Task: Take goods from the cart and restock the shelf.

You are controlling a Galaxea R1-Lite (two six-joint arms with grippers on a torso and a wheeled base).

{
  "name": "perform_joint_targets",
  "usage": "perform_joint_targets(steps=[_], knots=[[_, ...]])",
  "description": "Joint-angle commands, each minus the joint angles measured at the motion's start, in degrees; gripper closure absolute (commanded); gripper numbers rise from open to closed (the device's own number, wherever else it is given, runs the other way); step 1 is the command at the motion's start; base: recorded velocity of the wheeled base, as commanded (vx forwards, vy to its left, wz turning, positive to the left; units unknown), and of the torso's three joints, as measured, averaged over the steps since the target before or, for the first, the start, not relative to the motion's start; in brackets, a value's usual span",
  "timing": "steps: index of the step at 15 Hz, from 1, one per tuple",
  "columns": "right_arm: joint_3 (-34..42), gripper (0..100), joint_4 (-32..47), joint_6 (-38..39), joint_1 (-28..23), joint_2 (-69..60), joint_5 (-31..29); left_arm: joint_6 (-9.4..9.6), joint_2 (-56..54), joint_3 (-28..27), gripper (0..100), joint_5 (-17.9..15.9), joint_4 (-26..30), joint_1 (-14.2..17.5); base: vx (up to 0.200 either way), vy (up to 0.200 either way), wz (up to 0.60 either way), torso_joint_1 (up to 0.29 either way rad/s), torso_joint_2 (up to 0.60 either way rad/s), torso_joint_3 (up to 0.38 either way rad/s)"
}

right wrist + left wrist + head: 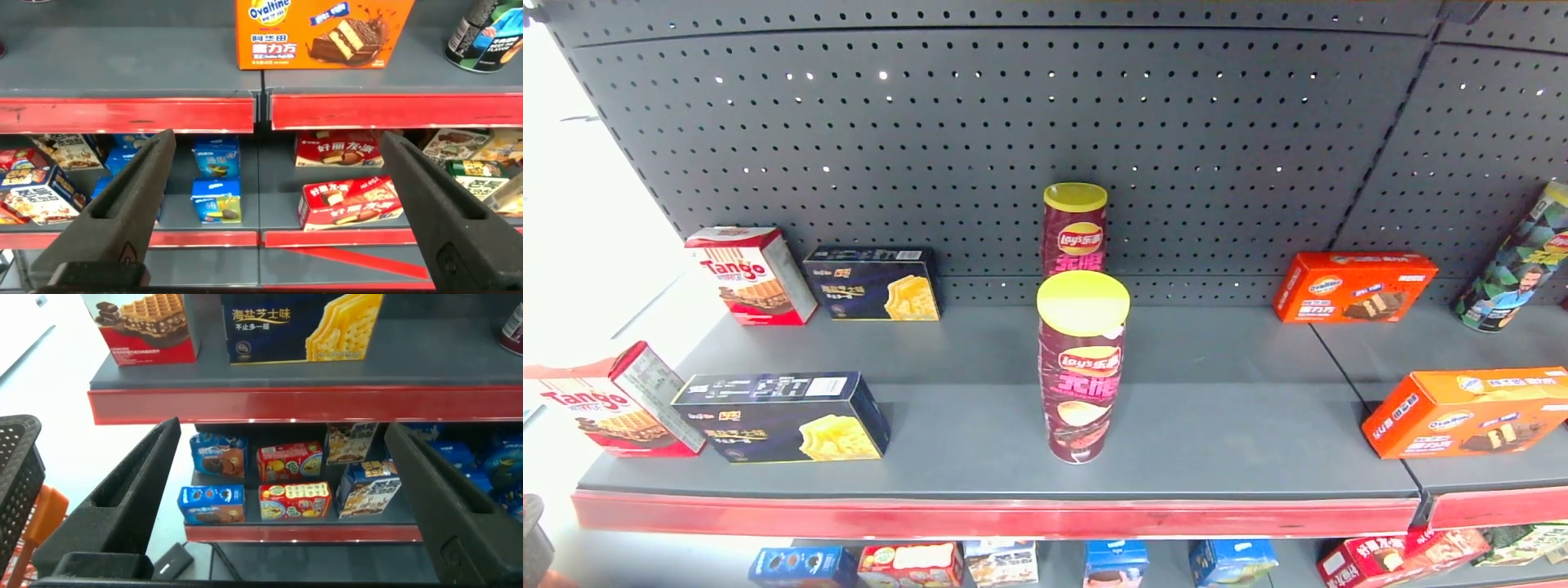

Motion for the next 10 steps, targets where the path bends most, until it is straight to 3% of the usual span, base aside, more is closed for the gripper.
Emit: perform_joint_targets(steps=[1, 10], knots=[[0.0, 0, 0.0, 0.0, 0.0, 0.1, 0.0, -0.02, 0.0, 0.0, 0, 0.0, 0.0, 0.0, 0.000, 0.000, 0.00, 0.000, 0.00, 0.000], [0.0, 0, 0.0, 0.0, 0.0, 0.1, 0.0, -0.20, 0.0, 0.0, 0, 0.1, 0.0, 0.0, 0.000, 0.000, 0.00, 0.000, 0.00, 0.000]])
